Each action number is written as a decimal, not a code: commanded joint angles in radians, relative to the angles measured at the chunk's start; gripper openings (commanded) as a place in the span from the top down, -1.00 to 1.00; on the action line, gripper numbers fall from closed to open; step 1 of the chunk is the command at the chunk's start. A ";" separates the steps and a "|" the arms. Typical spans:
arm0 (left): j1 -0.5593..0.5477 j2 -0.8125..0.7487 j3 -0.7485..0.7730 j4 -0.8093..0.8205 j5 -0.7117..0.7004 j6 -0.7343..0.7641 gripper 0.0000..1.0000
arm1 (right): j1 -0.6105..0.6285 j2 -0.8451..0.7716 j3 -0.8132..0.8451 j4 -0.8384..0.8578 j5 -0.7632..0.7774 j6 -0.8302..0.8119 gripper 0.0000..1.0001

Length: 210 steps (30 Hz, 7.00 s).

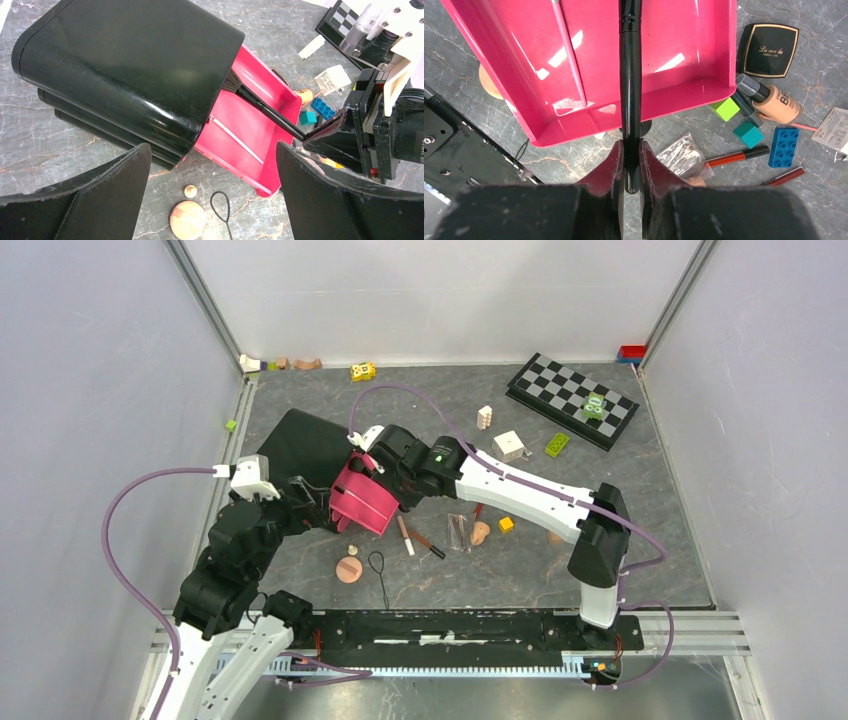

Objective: Organize the makeup
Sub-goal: Place the makeup brush in the drawer, then pick up the makeup brush from the center of the board.

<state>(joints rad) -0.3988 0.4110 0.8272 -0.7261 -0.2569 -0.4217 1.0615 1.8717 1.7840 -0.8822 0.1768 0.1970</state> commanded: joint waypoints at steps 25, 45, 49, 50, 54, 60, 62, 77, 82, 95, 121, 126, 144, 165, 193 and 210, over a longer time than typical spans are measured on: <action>0.005 -0.008 0.000 0.028 -0.002 -0.025 -1.00 | -0.018 0.099 0.172 0.004 -0.054 -0.060 1.00; 0.006 -0.010 0.000 0.028 -0.004 -0.026 -1.00 | -0.021 0.153 0.171 0.094 -0.094 -0.097 1.00; 0.005 -0.009 0.000 0.028 -0.004 -0.026 -1.00 | -0.021 0.164 0.173 0.111 -0.109 -0.107 1.00; 0.005 -0.008 0.000 0.028 -0.004 -0.026 -1.00 | -0.022 0.165 0.172 0.117 -0.113 -0.109 1.00; 0.005 -0.007 0.000 0.028 -0.005 -0.025 -1.00 | -0.021 0.168 0.160 0.154 -0.129 -0.118 1.00; 0.005 -0.005 0.000 0.028 -0.002 -0.024 -1.00 | -0.021 0.179 0.155 0.190 -0.158 -0.129 1.00; 0.005 -0.004 0.000 0.028 -0.002 -0.025 -1.00 | -0.021 0.176 0.136 0.210 -0.162 -0.135 1.00; 0.006 -0.005 0.000 0.030 -0.001 -0.026 -1.00 | -0.019 0.171 0.052 0.295 -0.207 -0.236 0.94; 0.005 -0.001 0.000 0.028 0.002 -0.025 -1.00 | -0.020 0.150 -0.006 0.311 -0.250 -0.258 0.92; 0.005 0.002 0.000 0.029 -0.001 -0.025 -1.00 | -0.020 0.110 -0.060 0.330 -0.323 -0.262 0.91; 0.005 0.005 0.000 0.029 -0.004 -0.023 -1.00 | -0.018 -0.099 -0.094 0.422 -0.183 -0.168 0.28; 0.005 0.007 0.000 0.028 -0.004 -0.025 -1.00 | -0.018 -0.301 -0.337 0.537 -0.051 -0.088 0.28; 0.005 0.038 0.002 0.030 0.013 -0.023 -1.00 | -0.087 -0.777 -0.963 0.508 0.330 0.171 0.02; 0.005 0.065 -0.002 0.047 0.062 -0.017 -1.00 | -0.427 -0.592 -0.934 0.488 0.111 0.209 0.04; 0.006 0.111 0.085 -0.068 0.003 -0.005 -1.00 | -0.622 -0.410 -0.782 0.543 -0.048 0.097 0.05; 0.005 0.131 0.047 -0.024 -0.005 -0.008 -1.00 | -0.621 -0.263 -0.757 0.682 -0.279 0.098 0.08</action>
<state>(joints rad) -0.3988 0.5213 0.8795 -0.7834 -0.2459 -0.4213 0.4427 1.5795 0.9798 -0.2489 -0.0486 0.3130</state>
